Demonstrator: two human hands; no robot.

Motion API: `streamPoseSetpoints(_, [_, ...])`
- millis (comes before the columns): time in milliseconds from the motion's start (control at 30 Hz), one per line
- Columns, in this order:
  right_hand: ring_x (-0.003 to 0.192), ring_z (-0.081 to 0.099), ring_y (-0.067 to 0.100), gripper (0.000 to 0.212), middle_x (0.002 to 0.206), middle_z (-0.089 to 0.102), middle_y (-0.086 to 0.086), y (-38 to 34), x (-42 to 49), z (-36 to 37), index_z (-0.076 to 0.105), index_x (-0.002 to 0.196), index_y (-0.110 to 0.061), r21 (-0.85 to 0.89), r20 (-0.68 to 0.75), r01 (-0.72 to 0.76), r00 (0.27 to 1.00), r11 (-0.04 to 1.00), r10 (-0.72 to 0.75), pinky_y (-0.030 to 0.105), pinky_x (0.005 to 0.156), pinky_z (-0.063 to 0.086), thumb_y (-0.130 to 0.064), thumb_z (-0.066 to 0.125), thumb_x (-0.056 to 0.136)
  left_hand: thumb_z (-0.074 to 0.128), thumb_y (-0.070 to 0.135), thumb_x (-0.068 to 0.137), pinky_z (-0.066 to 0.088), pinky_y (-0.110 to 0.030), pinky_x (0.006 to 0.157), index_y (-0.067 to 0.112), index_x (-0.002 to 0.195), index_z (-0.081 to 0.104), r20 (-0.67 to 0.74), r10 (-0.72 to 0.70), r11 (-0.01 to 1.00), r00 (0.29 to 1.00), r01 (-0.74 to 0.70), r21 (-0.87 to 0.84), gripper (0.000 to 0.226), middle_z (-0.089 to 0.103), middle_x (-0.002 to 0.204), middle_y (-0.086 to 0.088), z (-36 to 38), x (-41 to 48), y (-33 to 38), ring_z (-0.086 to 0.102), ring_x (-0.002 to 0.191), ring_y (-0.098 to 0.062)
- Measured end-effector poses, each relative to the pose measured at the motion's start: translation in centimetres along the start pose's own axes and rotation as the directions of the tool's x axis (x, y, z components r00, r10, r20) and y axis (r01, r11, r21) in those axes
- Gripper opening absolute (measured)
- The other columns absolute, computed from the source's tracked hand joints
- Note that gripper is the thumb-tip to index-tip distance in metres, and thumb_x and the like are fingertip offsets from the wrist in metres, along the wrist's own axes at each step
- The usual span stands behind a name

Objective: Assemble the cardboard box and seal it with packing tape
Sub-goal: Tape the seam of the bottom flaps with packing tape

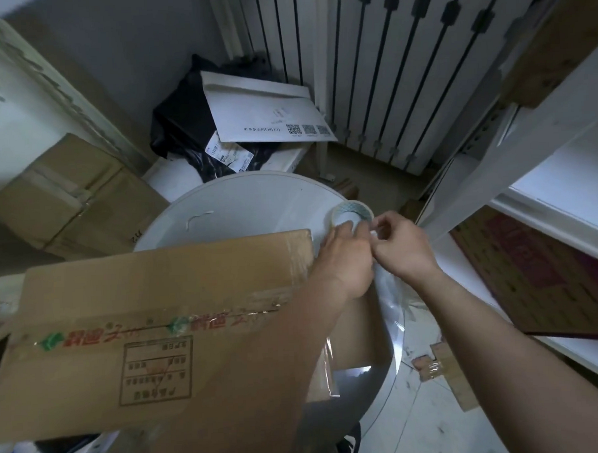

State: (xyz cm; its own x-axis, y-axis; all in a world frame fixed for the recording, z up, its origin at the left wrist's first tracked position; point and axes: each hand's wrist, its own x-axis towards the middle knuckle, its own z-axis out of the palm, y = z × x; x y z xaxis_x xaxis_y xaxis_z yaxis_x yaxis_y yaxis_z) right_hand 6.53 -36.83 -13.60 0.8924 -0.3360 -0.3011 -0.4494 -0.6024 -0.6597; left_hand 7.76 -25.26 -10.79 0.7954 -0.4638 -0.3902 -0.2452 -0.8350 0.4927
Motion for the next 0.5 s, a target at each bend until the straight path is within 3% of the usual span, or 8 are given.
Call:
streamPoseSetpoints(100, [0.060,0.051,0.007,0.019,0.071,0.058,-0.005,-2.1,-1.9,-1.5,0.064,0.090,-0.025,0.393,-0.045,0.012,0.999,0.919,0.006,0.022,0.058,0.040,-0.010,0.060,0.080,0.049,0.000,0.087,0.035,-0.037,0.109,0.017,0.147,0.032,-0.108,-0.014,0.958,0.994,-0.018,-0.288,0.065,0.040,0.144,-0.010,-2.5,-2.1,-0.8,0.043,0.130,-0.028])
streamPoseSetpoints(167, [0.063,0.049,0.008,0.023,0.076,0.056,0.006,-3.8,-3.5,-2.9,0.066,0.093,-0.017,0.550,-0.046,0.019,0.999,0.835,0.007,0.018,0.056,0.041,0.001,0.055,0.083,0.046,-0.006,0.085,0.040,-0.038,0.106,0.017,0.144,0.037,-0.162,-0.049,0.910,0.986,-0.023,-0.415,0.064,0.046,0.140,-0.007,-4.1,-3.4,-1.6,0.052,0.122,-0.024])
streamPoseSetpoints(267, [0.072,0.051,0.022,0.021,0.081,0.055,0.014,-6.2,-5.5,-4.6,0.066,0.099,-0.009,0.674,-0.071,0.067,0.997,0.736,-0.026,0.028,0.063,0.045,0.005,0.054,0.087,0.041,-0.006,0.091,0.044,-0.033,0.103,0.016,0.141,0.043,-0.164,-0.114,0.832,0.980,0.004,-0.555,0.054,0.053,0.135,-0.005,-5.8,-4.9,-2.4,0.058,0.116,-0.019])
streamPoseSetpoints(400, [0.065,0.059,0.006,0.023,0.078,0.066,0.002,-10.6,-7.5,-7.0,0.065,0.102,-0.009,0.766,-0.099,0.141,0.990,0.627,-0.102,0.015,0.060,0.047,0.006,0.062,0.085,0.039,0.010,0.101,0.045,-0.036,0.103,0.022,0.132,0.050,-0.145,-0.138,0.745,0.980,0.006,-0.666,0.036,0.060,0.118,0.003,-7.8,-6.4,-3.0,0.058,0.115,-0.020])
streamPoseSetpoints(500, [0.081,0.064,0.011,0.024,0.088,0.073,0.001,-13.6,-8.9,-8.0,0.066,0.104,-0.016,0.810,-0.068,0.145,0.986,0.569,-0.155,0.023,0.067,0.046,0.000,0.064,0.086,0.037,0.024,0.105,0.047,-0.036,0.101,0.018,0.128,0.055,-0.157,-0.140,0.616,0.978,-0.038,-0.787,0.029,0.064,0.122,-0.005,-10.0,-8.2,-2.7,0.062,0.106,-0.017])
